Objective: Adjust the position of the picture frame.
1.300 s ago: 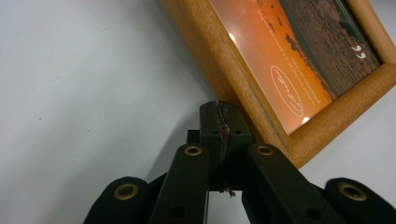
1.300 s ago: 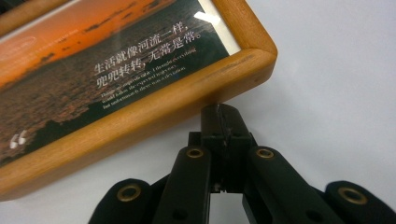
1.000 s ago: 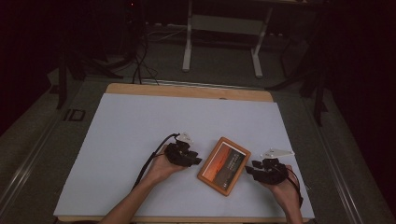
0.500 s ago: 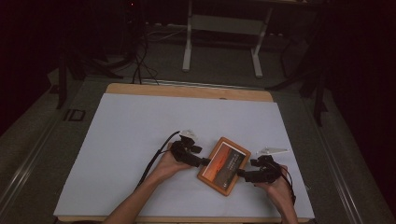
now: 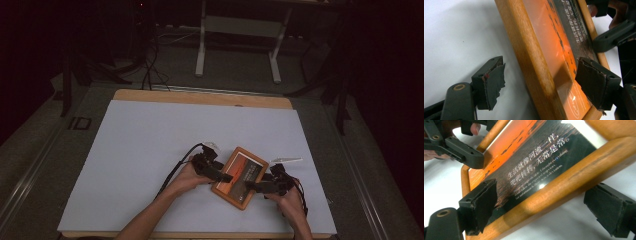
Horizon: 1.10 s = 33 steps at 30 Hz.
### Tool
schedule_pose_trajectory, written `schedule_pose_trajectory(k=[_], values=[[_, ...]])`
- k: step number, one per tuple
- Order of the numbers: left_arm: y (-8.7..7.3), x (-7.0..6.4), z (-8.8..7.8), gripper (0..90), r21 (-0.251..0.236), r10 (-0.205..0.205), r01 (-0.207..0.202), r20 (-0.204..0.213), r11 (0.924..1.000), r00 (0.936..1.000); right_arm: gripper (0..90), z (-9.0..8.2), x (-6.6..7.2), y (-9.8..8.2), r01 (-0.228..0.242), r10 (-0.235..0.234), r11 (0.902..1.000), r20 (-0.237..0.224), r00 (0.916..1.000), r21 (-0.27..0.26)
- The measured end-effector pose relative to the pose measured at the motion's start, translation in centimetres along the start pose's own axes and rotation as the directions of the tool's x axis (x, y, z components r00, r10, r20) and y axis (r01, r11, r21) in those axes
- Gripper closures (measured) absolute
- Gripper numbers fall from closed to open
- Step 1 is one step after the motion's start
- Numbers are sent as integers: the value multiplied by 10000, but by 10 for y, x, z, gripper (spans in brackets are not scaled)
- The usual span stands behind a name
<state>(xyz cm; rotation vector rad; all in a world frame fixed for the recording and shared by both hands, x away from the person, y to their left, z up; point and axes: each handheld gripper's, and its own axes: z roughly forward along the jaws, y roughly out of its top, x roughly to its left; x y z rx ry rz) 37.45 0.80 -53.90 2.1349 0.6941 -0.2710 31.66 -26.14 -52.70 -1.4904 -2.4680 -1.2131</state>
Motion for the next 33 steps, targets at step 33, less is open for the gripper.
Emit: schedule_pose_trajectory(k=[33], values=[[-5, -23, -34, 537, -457, 864, -899, -728, 9949, 9936, 419, -17, 20, 11, 265, -275, 9985, -203, 9994, -484]])
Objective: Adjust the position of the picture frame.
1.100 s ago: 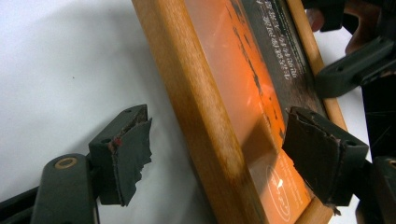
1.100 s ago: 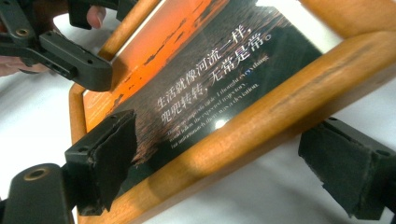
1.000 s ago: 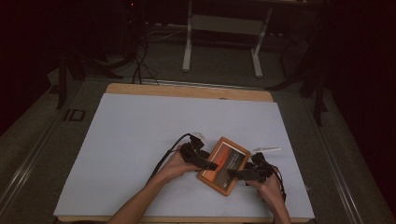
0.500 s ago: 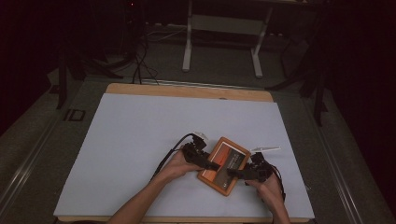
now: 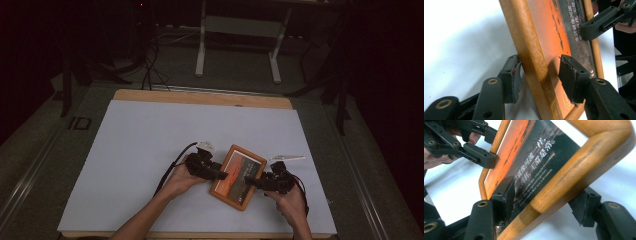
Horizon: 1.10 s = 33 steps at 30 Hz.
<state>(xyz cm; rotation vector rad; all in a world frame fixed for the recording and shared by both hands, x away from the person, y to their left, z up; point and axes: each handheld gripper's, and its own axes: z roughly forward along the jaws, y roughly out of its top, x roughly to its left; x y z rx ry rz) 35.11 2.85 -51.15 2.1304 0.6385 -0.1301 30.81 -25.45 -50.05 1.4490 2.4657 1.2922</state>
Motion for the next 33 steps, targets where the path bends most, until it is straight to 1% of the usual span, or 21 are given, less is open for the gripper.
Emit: schedule_pose_trajectory(k=[1, 4, 5, 6, 7, 11, 15, 19, 20, 21, 23, 25, 26, 28, 29, 30, 32, 33], values=[[-1, -1, -2, 551, -33, -6, 6, -11, 10000, 10000, 436, -2, 2, 1, 70, -70, 10000, -43, 10000, -41], [-4, -6, -10, 576, -145, 210, -213, -177, 9997, 9996, 465, -5, 7, 4, 311, -313, 9995, -130, 9994, -110], [-4, -8, -11, 583, -165, 268, -272, -235, 9995, 9994, 474, -7, 9, 5, 491, -492, 9988, -132, 9987, -91], [-5, -10, -14, 589, -217, 321, -327, -294, 9992, 9991, 482, -8, 10, 5, 568, -569, 9983, -159, 9983, -89], [-6, -10, -16, 602, -242, 313, -320, -283, 9992, 9991, 495, -9, 13, 6, 744, -745, 9972, -181, 9971, -86], [-9, -13, -24, 642, -388, 333, -339, -178, 9987, 9993, 534, -15, 19, 7, 1200, -1204, 9927, -319, 9922, -127], [-11, -16, -27, 654, -475, 420, -427, -165, 9980, 9990, 561, -20, 23, 8, 1635, -1639, 9865, -449, 9855, -132], [-10, -11, -26, 651, -484, 375, -368, 145, 9981, 9992, 572, -22, 24, 7, 1950, -1954, 9807, -562, 9791, -128], [-10, -9, -25, 635, -592, 394, -383, 181, 9975, 9991, 572, -22, 24, 7, 1965, -1969, 9804, -573, 9787, -133], [-9, -8, -24, 582, -670, 315, -300, 209, 9973, 9993, 572, -22, 24, 7, 1987, -1994, 9799, -591, 9781, -164], [-7, -5, -20, 513, -840, 177, -138, 463, 9964, 9988, 573, -22, 24, 7, 2060, -2067, 9784, -586, 9766, -179], [-5, -4, -17, 484, -854, 208, -147, 704, 9962, 9973, 575, -23, 25, 6, 2154, -2160, 9764, -605, 9745, -167], [-3, -4, -14, 481, -829, 282, -212, 840, 9963, 9961, 575, -23, 25, 6, 2201, -2207, 9753, -600, 9735, -177], [-1, -7, -11, 488, -744, 461, -390, 961, 9965, 9943, 575, -23, 25, 6, 2270, -2278, 9737, -606, 9718, -208], [0, -9, -10, 512, -684, 539, -476, 931, 9965, 9942, 575, -23, 25, 6, 2273, -2282, 9736, -615, 9717, -218], [1, -10, -10, 508, -603, 622, -572, 847, 9965, 9945, 575, -23, 25, 6, 2265, -2274, 9738, -609, 9719, -217], [1, -9, -12, 526, -590, 525, -471, 936, 9971, 9942, 582, -23, 23, 5, 2192, -2206, 9753, -700, 9728, -274], [1, -9, -13, 537, -583, 525, -470, 973, 9972, 9939, 590, -23, 21, 5, 2093, -2118, 9771, -830, 9738, -379]])
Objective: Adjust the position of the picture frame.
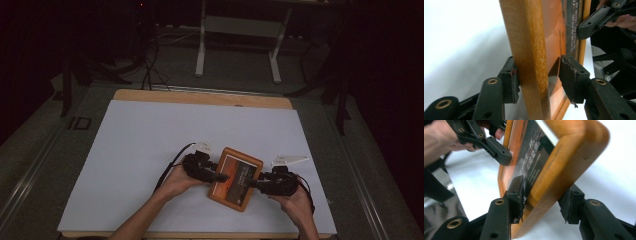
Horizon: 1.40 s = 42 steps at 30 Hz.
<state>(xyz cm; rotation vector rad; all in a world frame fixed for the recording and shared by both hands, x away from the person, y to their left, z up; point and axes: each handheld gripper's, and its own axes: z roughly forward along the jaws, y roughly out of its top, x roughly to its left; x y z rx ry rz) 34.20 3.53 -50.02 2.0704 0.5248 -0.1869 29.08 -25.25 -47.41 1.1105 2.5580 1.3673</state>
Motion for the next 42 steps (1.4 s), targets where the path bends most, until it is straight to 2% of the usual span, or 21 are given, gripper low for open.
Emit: schedule_pose_trajectory(k=[6, 11, 15, 17, 22, 29, 30, 36, 42], values=[[-6, -4, -11, 593, -40, 10, -10, 43, 10000, 10000, 591, 3, 0, 4, -140, 134, 9997, -267, 9996, -224], [-11, -7, -20, 632, -303, -18, 25, 237, 9995, 9997, 596, 3, 4, 8, -6, -8, 9996, -486, 9988, -280], [-8, -12, -25, 651, -268, 273, -275, -70, 9993, 9996, 589, 1, 6, 15, 120, -142, 9990, -523, 9985, -438], [-8, -12, -28, 652, -284, 226, -231, -174, 9993, 9996, 586, 2, 7, 18, 235, -254, 9989, -471, 9986, -411], [-8, -13, -38, 660, -439, 151, -169, -404, 9989, 9991, 578, 8, 5, 23, 114, -158, 9983, -775, 9969, -567], [-13, -12, -51, 660, -687, -218, 173, -661, 9975, 9976, 570, 18, 8, 35, 264, -322, 9977, -928, 9952, -625], [-17, -11, -58, 660, -757, -348, 288, -781, 9967, 9963, 570, 19, 8, 37, 273, -333, 9977, -968, 9947, -625], [-30, -4, -74, 658, -917, -612, 522, -979, 9944, 9933, 569, 41, 16, 52, 493, -543, 9978, -1214, 9911, -442], [-42, 6, -89, 651, -1332, -1201, 1068, -958, 9853, 9881, 570, 58, 21, 62, 518, -570, 9977, -1292, 9900, -433]])
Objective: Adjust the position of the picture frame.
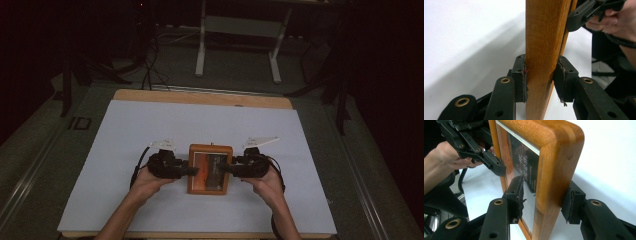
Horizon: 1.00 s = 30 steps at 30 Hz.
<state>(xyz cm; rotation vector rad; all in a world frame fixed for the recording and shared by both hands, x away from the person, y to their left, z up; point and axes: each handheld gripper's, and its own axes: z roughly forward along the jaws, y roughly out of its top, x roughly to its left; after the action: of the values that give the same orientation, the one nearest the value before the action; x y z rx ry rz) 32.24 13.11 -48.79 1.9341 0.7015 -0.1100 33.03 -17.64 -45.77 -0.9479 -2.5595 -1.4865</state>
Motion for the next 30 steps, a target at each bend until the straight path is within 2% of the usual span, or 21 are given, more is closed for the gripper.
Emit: schedule_pose_trajectory(k=[5, 6, 10, 15, 18, 22, 26, 28, 30], values=[[-6, 7, -1, 640, 32, -220, 220, -108, 9998, 9997, 570, 13, 0, 4, -98, 99, 9999, -60, 9999, 102], [-9, 11, 0, 640, -67, -366, 366, -82, 9993, 9993, 570, 16, -1, 4, -114, 114, 9997, -5, 9999, 212], [-9, 13, 2, 633, -158, -442, 439, -214, 9989, 9988, 571, 20, -6, 1, -399, 399, 9992, 26, 9992, 57], [-7, 12, 6, 615, -93, -370, 365, -735, 9993, 9966, 561, 22, -10, 1, -565, 564, 9984, 180, 9982, 60], [-7, 13, 8, 604, -115, -552, 543, -922, 9985, 9942, 543, 26, -12, 3, -605, 600, 9981, 453, 9972, 112], [-7, 16, 10, 593, -165, -934, 921, -1136, 9956, 9891, 529, 30, -15, 4, -827, 813, 9964, 709, 9942, 171], [-7, 22, 13, 583, -201, -1381, 1367, -1151, 9904, 9837, 518, 34, -22, 5, -1206, 1181, 9924, 830, 9895, 258], [-7, 26, 16, 576, -233, -1625, 1608, -1169, 9867, 9798, 510, 37, -27, 5, -1410, 1377, 9895, 871, 9866, 328], [-8, 32, 19, 568, -259, -1964, 1947, -1217, 9805, 9729, 500, 41, -31, 6, -1644, 1595, 9854, 992, 9822, 435]])
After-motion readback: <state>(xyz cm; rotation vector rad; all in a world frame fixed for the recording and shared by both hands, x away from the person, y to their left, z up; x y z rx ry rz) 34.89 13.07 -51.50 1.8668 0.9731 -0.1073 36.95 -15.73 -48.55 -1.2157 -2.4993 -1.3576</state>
